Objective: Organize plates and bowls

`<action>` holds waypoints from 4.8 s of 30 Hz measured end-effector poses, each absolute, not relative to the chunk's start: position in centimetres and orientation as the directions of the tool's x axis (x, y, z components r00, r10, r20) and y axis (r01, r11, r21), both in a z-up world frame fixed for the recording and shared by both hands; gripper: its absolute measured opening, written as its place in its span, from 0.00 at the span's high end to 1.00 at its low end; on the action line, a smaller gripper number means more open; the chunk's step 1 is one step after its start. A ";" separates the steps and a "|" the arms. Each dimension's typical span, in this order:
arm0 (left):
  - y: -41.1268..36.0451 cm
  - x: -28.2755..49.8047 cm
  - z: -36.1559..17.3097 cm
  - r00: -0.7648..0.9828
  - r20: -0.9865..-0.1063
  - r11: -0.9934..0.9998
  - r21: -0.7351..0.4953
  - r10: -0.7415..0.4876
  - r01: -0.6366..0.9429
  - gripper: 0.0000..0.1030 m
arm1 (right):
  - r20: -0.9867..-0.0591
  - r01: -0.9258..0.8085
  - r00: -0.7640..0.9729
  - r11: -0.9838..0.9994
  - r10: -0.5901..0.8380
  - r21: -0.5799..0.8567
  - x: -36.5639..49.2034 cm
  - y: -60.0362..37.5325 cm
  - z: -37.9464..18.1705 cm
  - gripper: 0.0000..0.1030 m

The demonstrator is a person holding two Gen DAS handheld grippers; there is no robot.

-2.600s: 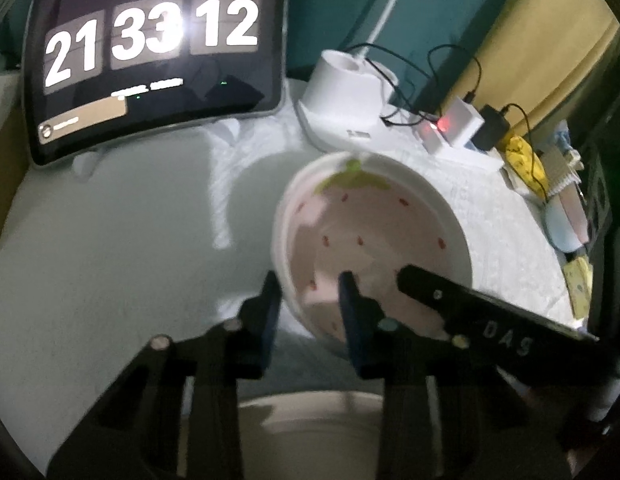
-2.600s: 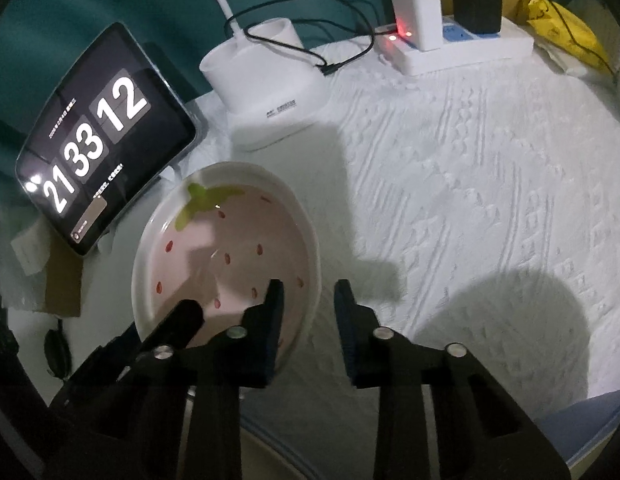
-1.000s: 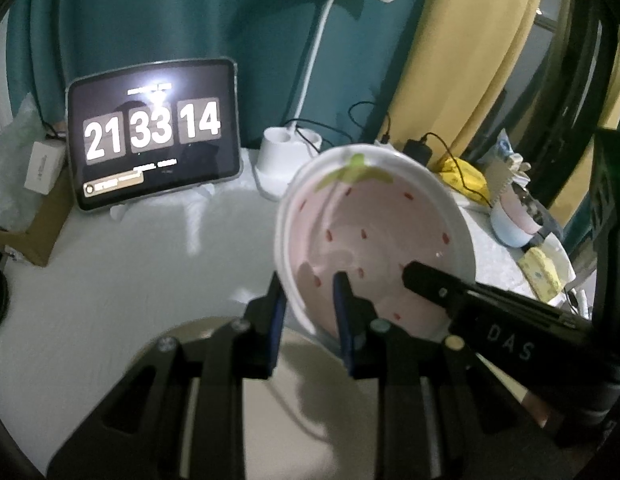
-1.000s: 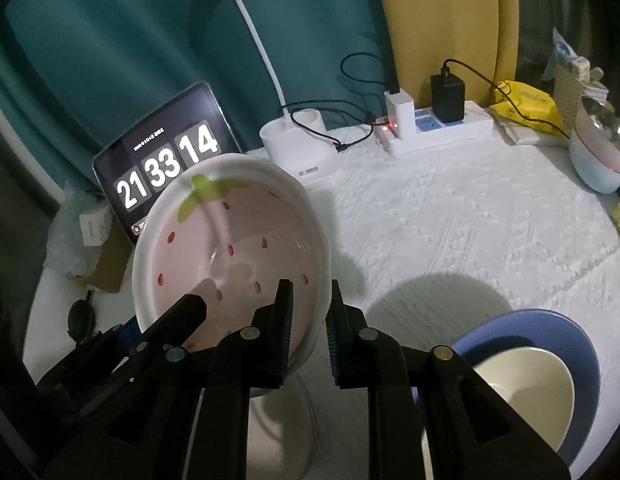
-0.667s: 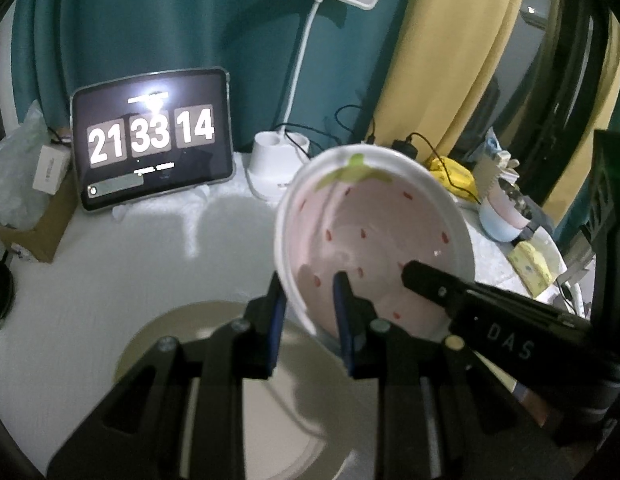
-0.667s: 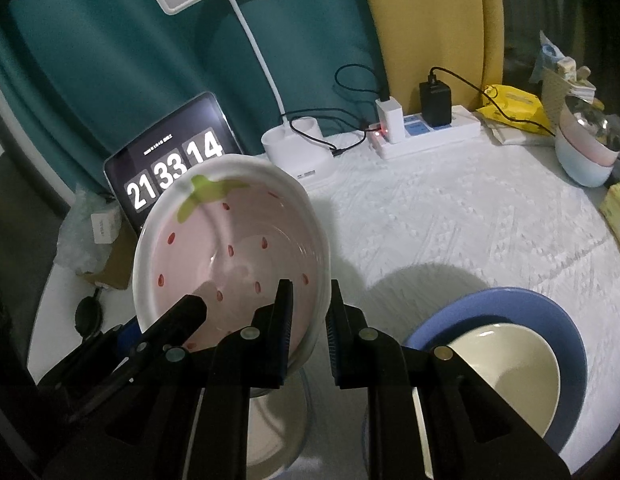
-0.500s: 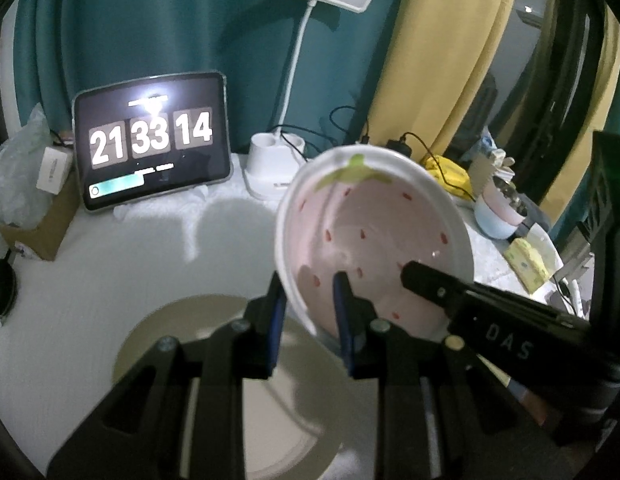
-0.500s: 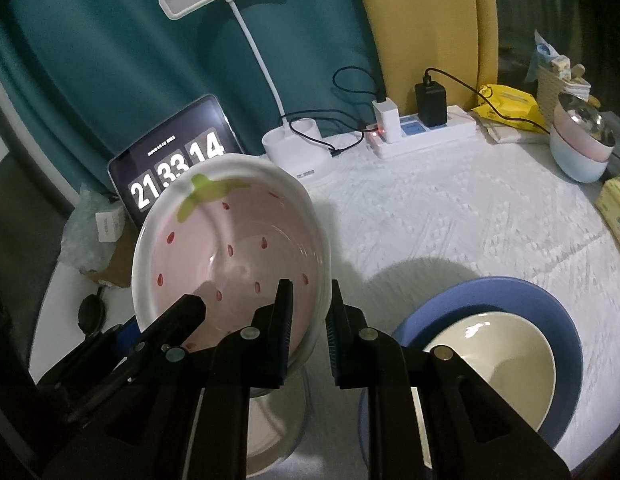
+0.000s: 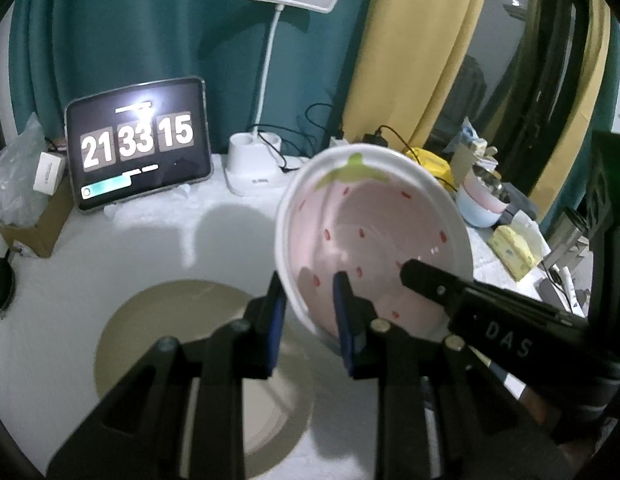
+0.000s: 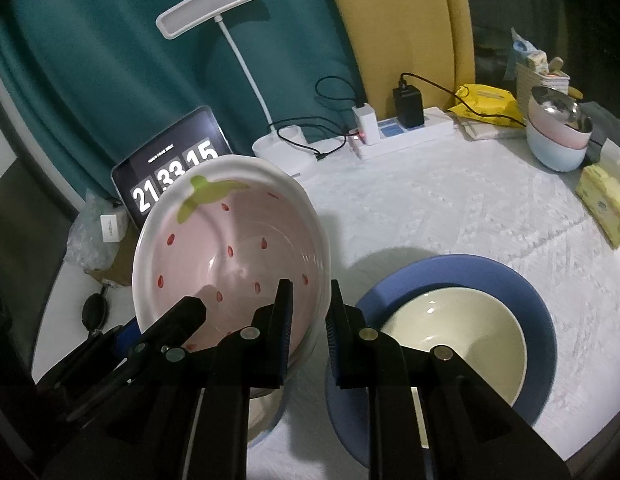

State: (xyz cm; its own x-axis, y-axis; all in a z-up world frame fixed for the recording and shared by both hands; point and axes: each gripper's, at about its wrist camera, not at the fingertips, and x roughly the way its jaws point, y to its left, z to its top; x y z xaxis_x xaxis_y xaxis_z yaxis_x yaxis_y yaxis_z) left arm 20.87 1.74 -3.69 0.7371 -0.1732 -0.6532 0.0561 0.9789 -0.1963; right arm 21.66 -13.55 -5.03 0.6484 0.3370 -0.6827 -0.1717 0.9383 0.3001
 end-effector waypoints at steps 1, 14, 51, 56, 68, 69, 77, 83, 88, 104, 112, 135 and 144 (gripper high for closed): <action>1.6 20.8 -3.7 0.737 -0.653 0.979 -0.196 -0.174 0.058 0.77 | -0.682 -0.170 0.649 0.938 0.336 0.301 21.6 -13.8 -5.0 0.83; -2.3 19.8 -4.0 0.724 -0.661 0.979 -0.174 -0.199 0.110 0.77 | -0.679 -0.129 0.660 0.938 0.323 0.322 19.7 -17.6 -5.7 0.83; -10.3 21.2 -9.2 0.607 -0.763 0.970 -0.110 -0.223 0.217 0.77 | -0.743 -0.060 0.642 0.979 0.188 0.196 18.9 -23.9 -10.0 0.82; -10.4 21.3 -9.5 0.611 -0.760 0.970 -0.108 -0.222 0.218 0.77 | -0.745 -0.072 0.639 0.979 0.191 0.189 18.9 -23.9 -10.0 0.80; -9.5 21.7 -9.7 0.613 -0.762 0.975 -0.107 -0.206 0.195 0.77 | -0.750 -0.119 0.656 0.993 0.080 0.002 18.5 -21.4 -9.8 0.71; -9.5 21.7 -9.7 0.615 -0.761 0.975 -0.106 -0.207 0.197 0.77 | -0.747 -0.108 0.663 0.994 0.055 -0.023 18.5 -21.2 -9.8 0.67; -9.0 21.4 -8.9 0.632 -0.743 0.972 -0.113 -0.220 0.207 0.76 | -0.730 -0.101 0.683 0.994 0.032 -0.051 18.6 -21.1 -9.1 0.65; -8.4 21.1 -7.9 0.654 -0.724 0.973 -0.107 -0.217 0.204 0.75 | -0.728 -0.115 0.683 0.993 0.056 -0.031 18.4 -21.2 -8.9 0.63; -7.6 21.2 -7.7 0.665 -0.720 0.978 -0.102 -0.199 0.182 0.75 | -0.715 -0.094 0.697 0.995 0.053 -0.018 18.2 -22.2 -8.4 0.62; -5.6 21.6 -9.1 0.665 -0.726 0.985 -0.113 -0.174 0.134 0.67 | -0.682 -0.037 0.726 0.995 0.091 0.093 18.5 -28.5 -8.2 0.55; -5.9 21.9 -10.0 0.642 -0.748 0.985 -0.105 -0.168 0.135 0.67 | -0.712 -0.037 0.690 0.989 0.130 0.145 18.7 -28.9 -9.6 0.55; -6.3 21.6 -10.9 0.633 -0.765 0.993 -0.089 -0.119 0.080 0.67 | -0.735 -0.019 0.666 0.988 0.126 0.153 19.3 -27.9 -12.2 0.55; -7.1 21.2 -11.0 0.652 -0.745 0.990 -0.110 -0.139 0.085 0.90 | -0.709 -0.019 0.670 0.960 0.220 0.280 19.5 -28.4 -12.6 0.70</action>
State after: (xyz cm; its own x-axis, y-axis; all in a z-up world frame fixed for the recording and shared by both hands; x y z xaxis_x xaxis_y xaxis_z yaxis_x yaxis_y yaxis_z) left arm 21.16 -7.10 -10.95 0.6523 -0.1386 -0.7452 0.0849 0.9903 -0.1098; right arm 19.48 -28.41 -12.61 0.6703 0.2200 -0.7088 -0.0194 0.9599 0.2796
